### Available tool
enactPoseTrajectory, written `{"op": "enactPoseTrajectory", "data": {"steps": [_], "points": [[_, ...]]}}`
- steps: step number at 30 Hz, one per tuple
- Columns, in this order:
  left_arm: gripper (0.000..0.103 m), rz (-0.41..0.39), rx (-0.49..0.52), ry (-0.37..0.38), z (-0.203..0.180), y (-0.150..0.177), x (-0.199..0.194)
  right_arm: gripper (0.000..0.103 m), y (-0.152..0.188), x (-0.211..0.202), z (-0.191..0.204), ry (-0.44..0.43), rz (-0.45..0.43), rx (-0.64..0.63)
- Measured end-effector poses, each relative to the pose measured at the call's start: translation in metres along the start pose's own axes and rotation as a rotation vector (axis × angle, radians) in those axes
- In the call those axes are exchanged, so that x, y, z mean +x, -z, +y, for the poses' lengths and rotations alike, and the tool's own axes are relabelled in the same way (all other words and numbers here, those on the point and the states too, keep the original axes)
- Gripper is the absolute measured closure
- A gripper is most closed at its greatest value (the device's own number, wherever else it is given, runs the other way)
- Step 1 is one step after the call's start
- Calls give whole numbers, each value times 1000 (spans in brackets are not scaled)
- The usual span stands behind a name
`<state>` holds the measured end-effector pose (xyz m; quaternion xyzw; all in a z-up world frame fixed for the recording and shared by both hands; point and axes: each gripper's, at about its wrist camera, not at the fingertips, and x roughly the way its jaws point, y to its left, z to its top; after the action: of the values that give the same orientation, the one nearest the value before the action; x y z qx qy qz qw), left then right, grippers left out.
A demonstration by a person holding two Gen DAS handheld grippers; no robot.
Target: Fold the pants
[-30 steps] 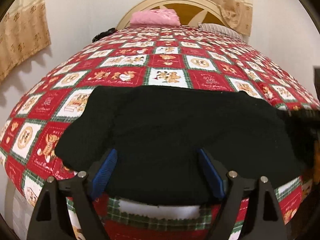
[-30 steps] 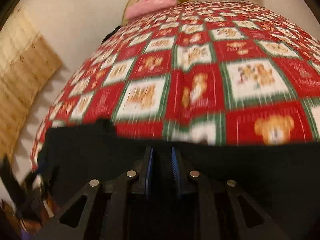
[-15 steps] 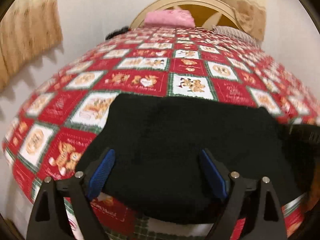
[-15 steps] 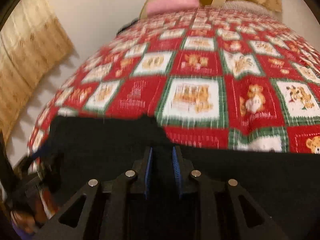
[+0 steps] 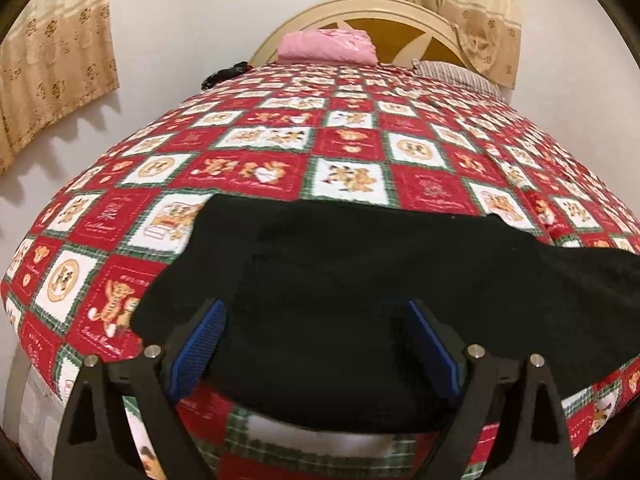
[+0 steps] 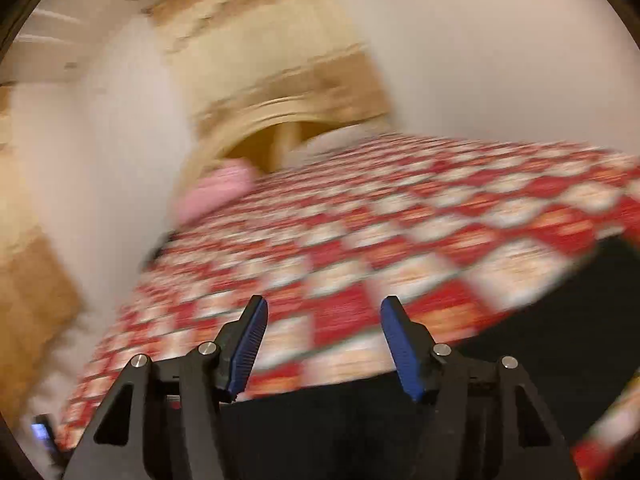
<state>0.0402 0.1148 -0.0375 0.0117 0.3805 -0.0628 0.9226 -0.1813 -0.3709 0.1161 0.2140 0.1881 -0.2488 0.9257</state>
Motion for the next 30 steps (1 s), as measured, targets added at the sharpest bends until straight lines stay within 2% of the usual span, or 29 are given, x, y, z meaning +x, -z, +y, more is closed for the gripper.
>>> {"op": "enactPoseTrajectory", "data": {"steps": [3,4,5,7,9,11,13,15,16,18,20,25,28,30], "points": [[10,13,9,30,-13,-1,-1,43,-22,-16,-74,178,-56,34],[10,14,14,39,-19,-2,-1,49,-27,-18,-97,226,-54,52],[10,15,22,45,-24,-2,-2,59,-31,-20,-121,259,-40,79],[10,19,50,48,-37,-2,-3,61,-33,-20,-159,276,-2,120],[10,26,75,44,-48,-2,-3,61,-32,-17,-178,286,21,115],[10,42,96,50,-59,-2,-2,61,-31,-9,-186,284,46,91],[10,49,109,56,-67,-2,-4,61,-30,8,-190,237,100,69],[10,41,128,51,-74,-3,-8,81,-27,30,-184,196,178,21],[10,37,135,46,-76,-3,-10,85,-25,39,-176,221,189,-35],[10,35,147,37,-81,-4,-11,86,-28,45,-163,242,189,-128],[10,41,150,36,-84,-4,-10,87,-32,52,-161,235,182,-138],[10,54,148,46,-87,-3,-12,87,-33,68,-176,186,204,-90],[10,50,142,46,-85,-3,-13,85,-40,55,-178,148,210,-72],[10,43,133,52,-81,-4,-15,83,-47,31,-185,150,163,-1]]}}
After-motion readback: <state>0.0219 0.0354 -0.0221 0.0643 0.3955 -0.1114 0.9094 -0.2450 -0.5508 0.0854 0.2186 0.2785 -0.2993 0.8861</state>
